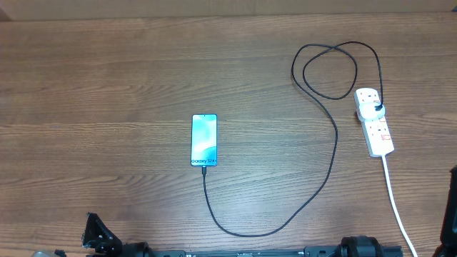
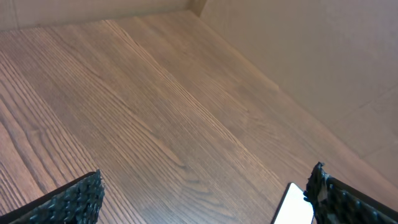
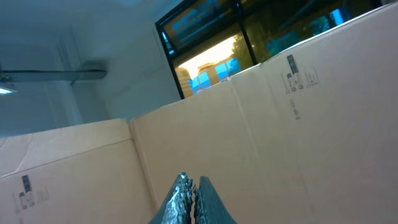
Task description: Plug charger to phone and switch on socket
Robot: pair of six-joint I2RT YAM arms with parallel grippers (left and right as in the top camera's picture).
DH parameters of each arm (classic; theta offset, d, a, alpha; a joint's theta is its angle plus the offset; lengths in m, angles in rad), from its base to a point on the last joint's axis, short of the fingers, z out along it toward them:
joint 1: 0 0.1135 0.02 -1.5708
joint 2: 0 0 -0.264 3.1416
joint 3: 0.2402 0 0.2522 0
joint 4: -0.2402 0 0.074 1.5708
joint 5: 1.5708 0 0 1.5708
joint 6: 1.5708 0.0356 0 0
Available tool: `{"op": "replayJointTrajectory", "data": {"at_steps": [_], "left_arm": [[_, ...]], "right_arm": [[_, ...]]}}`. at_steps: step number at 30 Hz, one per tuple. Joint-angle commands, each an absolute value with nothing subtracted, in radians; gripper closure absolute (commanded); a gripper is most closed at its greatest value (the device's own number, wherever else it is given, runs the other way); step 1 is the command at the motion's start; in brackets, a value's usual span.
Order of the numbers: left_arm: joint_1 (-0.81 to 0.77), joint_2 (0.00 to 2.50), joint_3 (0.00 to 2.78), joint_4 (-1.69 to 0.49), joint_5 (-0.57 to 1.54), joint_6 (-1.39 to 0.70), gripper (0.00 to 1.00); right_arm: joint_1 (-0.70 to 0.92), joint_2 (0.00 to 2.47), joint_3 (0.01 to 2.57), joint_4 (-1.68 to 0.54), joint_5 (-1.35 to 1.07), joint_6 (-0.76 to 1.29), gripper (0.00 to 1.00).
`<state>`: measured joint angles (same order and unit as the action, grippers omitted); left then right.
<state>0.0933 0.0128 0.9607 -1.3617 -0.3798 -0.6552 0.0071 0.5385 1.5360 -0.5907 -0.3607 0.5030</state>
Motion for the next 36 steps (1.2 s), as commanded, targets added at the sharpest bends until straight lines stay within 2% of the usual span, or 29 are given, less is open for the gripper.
{"op": "replayJointTrajectory", "data": {"at_steps": [1, 23, 34, 36], "left_arm": [[0.103, 0.004, 0.964, -1.361, -0.395, -0.673, 0.01], [0.102, 0.004, 0.964, -1.361, -0.395, -0.673, 0.0], [0.102, 0.004, 0.964, -1.361, -0.395, -0.673, 0.0], [0.102, 0.004, 0.964, -1.361, -0.395, -0.673, 0.0]], "right_arm": [[0.011, 0.508, 1.528, -0.577, -0.388, 0.555, 0.95], [0.011, 0.237, 1.526, -0.569, -0.363, 0.495, 0.94], [0.009, 0.004, 1.479, -0.565, -0.187, 0.466, 0.94], [0.009, 0.007, 1.5, -0.577, -0.179, 0.465, 0.92]]}}
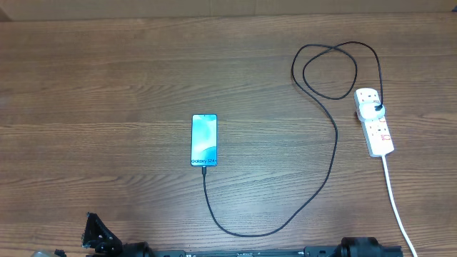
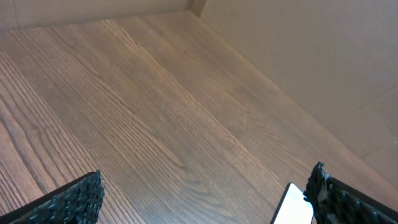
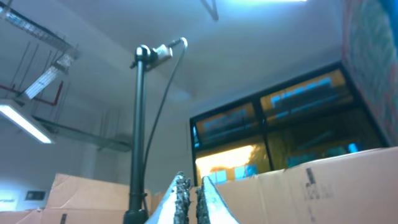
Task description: Plug charger to phone and switch on socket
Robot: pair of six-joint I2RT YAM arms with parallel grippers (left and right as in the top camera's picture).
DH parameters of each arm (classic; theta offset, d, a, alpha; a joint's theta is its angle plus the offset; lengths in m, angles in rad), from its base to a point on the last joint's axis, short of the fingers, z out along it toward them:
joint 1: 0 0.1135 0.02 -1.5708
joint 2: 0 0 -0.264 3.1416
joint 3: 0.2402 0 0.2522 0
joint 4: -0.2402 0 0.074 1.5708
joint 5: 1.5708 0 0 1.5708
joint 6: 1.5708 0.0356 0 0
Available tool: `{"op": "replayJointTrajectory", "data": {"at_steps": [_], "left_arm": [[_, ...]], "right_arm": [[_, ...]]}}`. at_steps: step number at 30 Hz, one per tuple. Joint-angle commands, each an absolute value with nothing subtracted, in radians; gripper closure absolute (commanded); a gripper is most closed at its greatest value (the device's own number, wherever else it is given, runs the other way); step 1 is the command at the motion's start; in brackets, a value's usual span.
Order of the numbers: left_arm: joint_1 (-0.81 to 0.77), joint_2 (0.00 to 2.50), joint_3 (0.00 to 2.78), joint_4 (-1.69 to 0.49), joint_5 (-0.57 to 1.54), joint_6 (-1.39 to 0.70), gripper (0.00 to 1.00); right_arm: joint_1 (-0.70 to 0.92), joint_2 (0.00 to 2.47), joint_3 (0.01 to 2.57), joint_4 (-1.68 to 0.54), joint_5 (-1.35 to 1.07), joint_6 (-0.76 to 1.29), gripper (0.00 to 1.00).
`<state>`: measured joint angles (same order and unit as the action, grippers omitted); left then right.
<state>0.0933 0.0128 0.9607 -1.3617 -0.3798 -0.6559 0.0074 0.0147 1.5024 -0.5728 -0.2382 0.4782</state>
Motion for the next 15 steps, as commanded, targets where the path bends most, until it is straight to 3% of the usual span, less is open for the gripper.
{"op": "replayJointTrajectory", "data": {"at_steps": [1, 4, 7, 9, 10, 11, 15], "left_arm": [[0.102, 0.004, 0.964, -1.361, -0.395, -0.673, 0.01], [0.102, 0.004, 0.964, -1.361, -0.395, -0.673, 0.0], [0.103, 0.004, 0.964, -1.361, -0.395, -0.673, 0.0], [0.102, 0.004, 0.964, -1.361, -0.395, -0.673, 0.0], [0.103, 0.004, 0.964, -1.361, -0.395, -0.673, 0.01], [0.102, 0.004, 0.964, -1.361, -0.395, -0.673, 0.01], [0.103, 0.004, 0.964, -1.361, -0.395, -0.673, 0.0]], "right_arm": [[0.009, 0.006, 1.496, -0.581, -0.176, 0.466, 0.92], [0.006, 0.006, 1.497, -0.577, -0.184, 0.466, 0.89], [0.004, 0.006, 1.491, -0.572, -0.161, 0.466, 0.7], [0.004, 0.006, 1.467, -0.553, -0.125, 0.466, 0.36], [0.004, 0.006, 1.439, -0.525, -0.112, 0.466, 0.14], [0.004, 0.006, 1.409, -0.485, -0.104, 0.466, 0.0], [0.004, 0.007, 1.281, -0.307, -0.105, 0.466, 0.0]]}}
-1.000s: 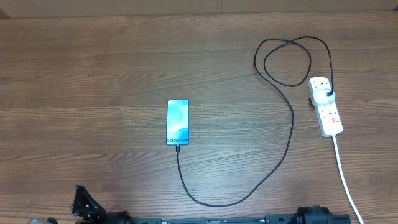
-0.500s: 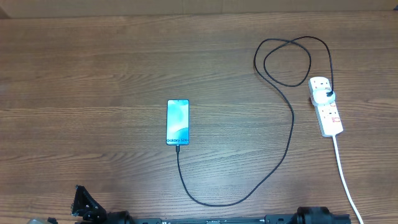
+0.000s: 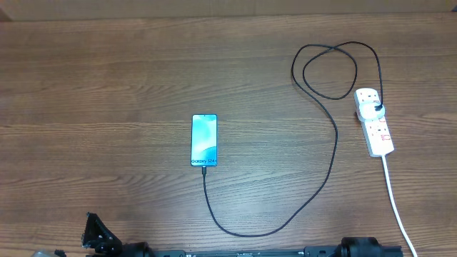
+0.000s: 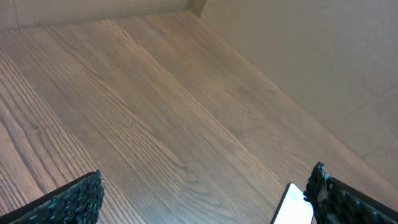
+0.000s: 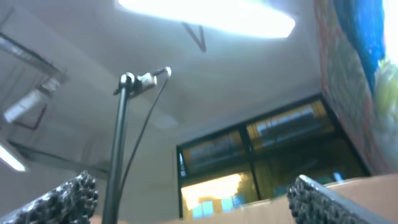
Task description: Plug charger to phone and switch on socket
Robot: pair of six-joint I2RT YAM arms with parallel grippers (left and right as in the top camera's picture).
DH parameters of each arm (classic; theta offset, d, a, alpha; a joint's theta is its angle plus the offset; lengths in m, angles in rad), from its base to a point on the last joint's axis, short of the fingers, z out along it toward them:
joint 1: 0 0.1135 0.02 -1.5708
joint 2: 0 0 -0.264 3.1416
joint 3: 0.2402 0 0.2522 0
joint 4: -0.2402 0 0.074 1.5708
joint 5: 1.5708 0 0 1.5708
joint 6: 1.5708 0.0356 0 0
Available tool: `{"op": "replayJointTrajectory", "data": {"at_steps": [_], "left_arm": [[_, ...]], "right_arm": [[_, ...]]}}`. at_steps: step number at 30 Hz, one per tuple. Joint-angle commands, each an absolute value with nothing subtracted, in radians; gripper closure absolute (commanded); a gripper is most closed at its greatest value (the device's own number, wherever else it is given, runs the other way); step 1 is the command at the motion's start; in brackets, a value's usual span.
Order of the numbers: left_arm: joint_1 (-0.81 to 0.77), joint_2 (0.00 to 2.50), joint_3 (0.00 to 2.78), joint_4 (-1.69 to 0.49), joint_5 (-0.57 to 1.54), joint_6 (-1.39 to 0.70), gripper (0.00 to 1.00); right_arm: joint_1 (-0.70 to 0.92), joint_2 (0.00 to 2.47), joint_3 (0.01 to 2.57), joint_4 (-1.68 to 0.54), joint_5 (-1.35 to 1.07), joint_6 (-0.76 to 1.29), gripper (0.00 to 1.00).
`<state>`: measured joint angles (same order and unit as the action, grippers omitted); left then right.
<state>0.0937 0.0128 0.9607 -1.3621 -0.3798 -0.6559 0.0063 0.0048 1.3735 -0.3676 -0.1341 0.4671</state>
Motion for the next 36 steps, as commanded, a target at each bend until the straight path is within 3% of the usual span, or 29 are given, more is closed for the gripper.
{"op": "replayJointTrajectory", "data": {"at_steps": [1, 8, 15, 28, 36], "left_arm": [[0.103, 0.004, 0.964, -1.361, -0.395, -0.673, 0.01], [0.102, 0.004, 0.964, -1.361, -0.395, -0.673, 0.01], [0.102, 0.004, 0.964, -1.361, -0.395, -0.673, 0.0], [0.102, 0.004, 0.964, -1.361, -0.395, -0.673, 0.0], [0.102, 0.004, 0.964, -1.361, -0.395, -0.673, 0.0]], "right_arm": [[0.005, 0.007, 1.253, -0.261, -0.104, 0.466, 0.0], [0.029, 0.007, 1.041, 0.031, 0.097, 0.466, 0.0], [0.029, 0.009, 0.764, -0.021, 0.115, 0.482, 0.0], [0.029, 0.009, 0.244, 0.078, 0.116, 0.529, 0.0], [0.029, 0.009, 0.06, 0.124, 0.115, 0.531, 0.0]]}}
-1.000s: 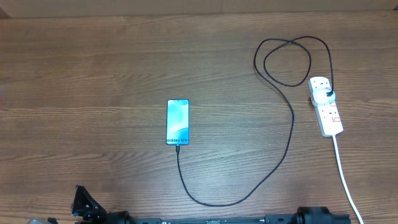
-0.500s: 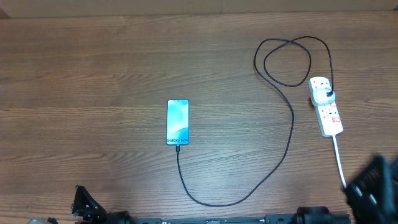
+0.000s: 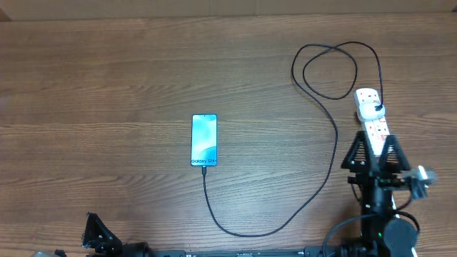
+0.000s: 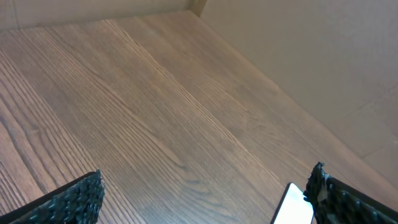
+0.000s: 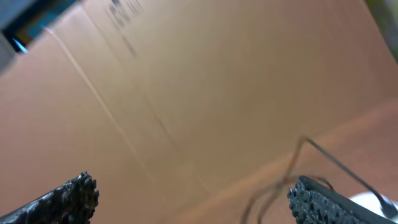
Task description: Plug charger to phone and switch on socket
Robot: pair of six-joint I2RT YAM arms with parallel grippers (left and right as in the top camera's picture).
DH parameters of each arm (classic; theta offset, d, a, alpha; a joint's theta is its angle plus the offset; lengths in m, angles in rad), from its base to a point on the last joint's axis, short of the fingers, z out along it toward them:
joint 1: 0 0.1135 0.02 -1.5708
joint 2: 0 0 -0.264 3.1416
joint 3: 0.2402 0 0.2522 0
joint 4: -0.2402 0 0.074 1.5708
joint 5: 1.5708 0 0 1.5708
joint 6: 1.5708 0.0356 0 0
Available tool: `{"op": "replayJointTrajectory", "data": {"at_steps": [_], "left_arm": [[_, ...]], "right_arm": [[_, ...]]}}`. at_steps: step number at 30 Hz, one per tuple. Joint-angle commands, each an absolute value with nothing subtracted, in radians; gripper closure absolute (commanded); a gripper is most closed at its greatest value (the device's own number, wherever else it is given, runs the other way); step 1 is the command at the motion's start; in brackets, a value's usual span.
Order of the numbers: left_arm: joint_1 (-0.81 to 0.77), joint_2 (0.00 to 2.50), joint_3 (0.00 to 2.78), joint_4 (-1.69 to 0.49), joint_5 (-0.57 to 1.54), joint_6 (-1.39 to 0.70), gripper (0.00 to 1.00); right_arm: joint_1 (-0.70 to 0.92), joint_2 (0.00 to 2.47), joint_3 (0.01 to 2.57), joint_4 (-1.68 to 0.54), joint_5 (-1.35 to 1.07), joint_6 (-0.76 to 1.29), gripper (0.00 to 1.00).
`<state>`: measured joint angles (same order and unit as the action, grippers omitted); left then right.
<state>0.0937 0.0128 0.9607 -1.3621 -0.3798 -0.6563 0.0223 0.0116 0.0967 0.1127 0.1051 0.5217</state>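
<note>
A phone (image 3: pixel 204 139) with a lit blue screen lies mid-table, and a black charger cable (image 3: pixel 314 191) runs from its near end in a loop to a plug in the white socket strip (image 3: pixel 373 114) at the right. My right gripper (image 3: pixel 375 152) stands open over the near end of the strip, hiding that part. The right wrist view is blurred, showing the cable (image 5: pixel 329 163) and a white edge of the strip (image 5: pixel 376 202). My left gripper (image 4: pixel 205 199) is open above bare table, the phone's corner (image 4: pixel 293 204) by its right finger.
A cardboard wall (image 4: pixel 311 56) stands along the table's far edge (image 3: pixel 228 16). The strip's white lead (image 3: pixel 396 210) runs toward the near edge beside my right arm.
My right gripper, aimed at the ceiling and out of the overhead view before, now stands open over the near end of the socket strip. The left arm, phone and cable are unchanged.
The phone lay with the cable at its near end throughout. My right gripper was shut, facing the cardboard wall, then shut facing the ceiling, then open toward the ceiling. Now it is open above the socket strip. The left gripper stayed open and still.
</note>
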Motion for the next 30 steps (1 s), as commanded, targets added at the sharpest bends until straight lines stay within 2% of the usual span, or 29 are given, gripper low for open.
{"op": "replayJointTrajectory", "data": {"at_steps": [1, 5, 10, 30], "left_arm": [[0.102, 0.004, 0.964, -1.361, -0.395, -0.673, 0.0], [0.102, 0.004, 0.964, -1.361, -0.395, -0.673, 0.0], [0.102, 0.004, 0.964, -1.361, -0.395, -0.673, 0.01], [0.102, 0.004, 0.964, -1.361, -0.395, -0.673, 0.01]], "right_arm": [[0.029, 0.009, 0.051, 0.121, 0.116, 0.53, 0.0], [0.029, 0.009, 0.032, 0.083, 0.116, 0.53, 0.0], [0.029, 0.009, 0.032, -0.13, 0.141, 0.523, 0.0], [0.027, 0.011, 0.033, -0.123, 0.138, 0.512, 0.0]]}}
